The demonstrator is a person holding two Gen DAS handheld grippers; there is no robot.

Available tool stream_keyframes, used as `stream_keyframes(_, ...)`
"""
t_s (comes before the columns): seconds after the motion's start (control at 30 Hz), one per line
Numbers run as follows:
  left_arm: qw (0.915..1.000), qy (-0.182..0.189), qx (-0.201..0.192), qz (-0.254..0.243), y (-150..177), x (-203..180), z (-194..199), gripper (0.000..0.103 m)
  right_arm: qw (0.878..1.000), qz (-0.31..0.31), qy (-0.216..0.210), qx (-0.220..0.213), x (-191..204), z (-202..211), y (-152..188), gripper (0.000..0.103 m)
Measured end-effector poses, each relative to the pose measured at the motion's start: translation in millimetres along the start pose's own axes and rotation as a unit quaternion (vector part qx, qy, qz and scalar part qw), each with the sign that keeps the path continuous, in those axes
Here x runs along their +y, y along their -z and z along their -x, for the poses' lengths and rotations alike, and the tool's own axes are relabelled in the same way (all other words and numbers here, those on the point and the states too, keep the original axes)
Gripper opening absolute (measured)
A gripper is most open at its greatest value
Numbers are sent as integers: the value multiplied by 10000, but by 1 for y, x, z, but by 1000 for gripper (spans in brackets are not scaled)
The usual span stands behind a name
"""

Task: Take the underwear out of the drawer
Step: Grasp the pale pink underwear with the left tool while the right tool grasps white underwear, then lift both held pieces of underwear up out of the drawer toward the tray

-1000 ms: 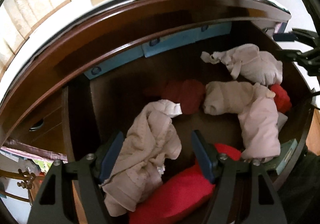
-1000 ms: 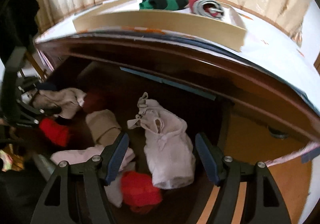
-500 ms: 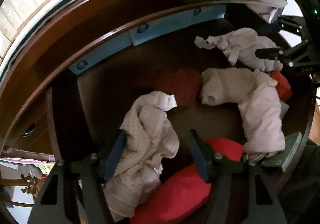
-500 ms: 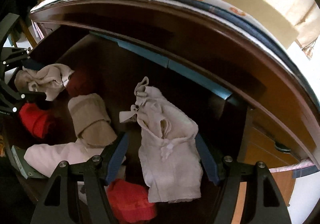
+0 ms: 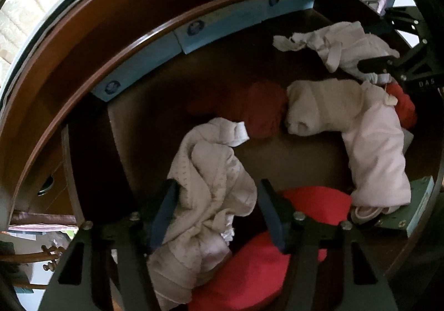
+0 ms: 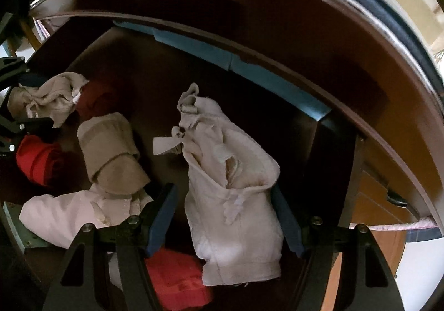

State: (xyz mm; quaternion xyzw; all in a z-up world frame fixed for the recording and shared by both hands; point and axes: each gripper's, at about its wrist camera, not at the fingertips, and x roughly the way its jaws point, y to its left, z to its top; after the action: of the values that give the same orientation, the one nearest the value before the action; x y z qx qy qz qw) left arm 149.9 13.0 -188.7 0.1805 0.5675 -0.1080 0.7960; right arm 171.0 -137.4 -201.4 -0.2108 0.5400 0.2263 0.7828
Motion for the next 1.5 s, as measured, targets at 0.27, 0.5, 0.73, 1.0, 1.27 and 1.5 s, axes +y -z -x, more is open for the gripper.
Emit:
stream_keyframes(0.27,10000,58,33,-40,-2,3,-5,37,9998,80,-8,183,7,-15,-10,65)
stream_keyframes(0.5,9999,96,-22,-29,-1,7,-7,20,9998,78,167,84,6,-15,-8,51)
stream_keyframes(0.73,9996,194,-182,111,4,15,0,15,9998,-54,-123,-143,6,-8,-4,36)
stream_keyframes(1.0,9992,137,-341,138,2,12,6,14,9994,29,-256,-231,16,-7,-5,33)
stream_keyframes(1.27,9981,70,-565,249,11,15,16,14,9986,69,-321,-408,24,2,-1,32)
stream_keyframes(1.5,9972,-18,-697,261,17,11,28,14,9972,90,-397,-629,21,18,10,32)
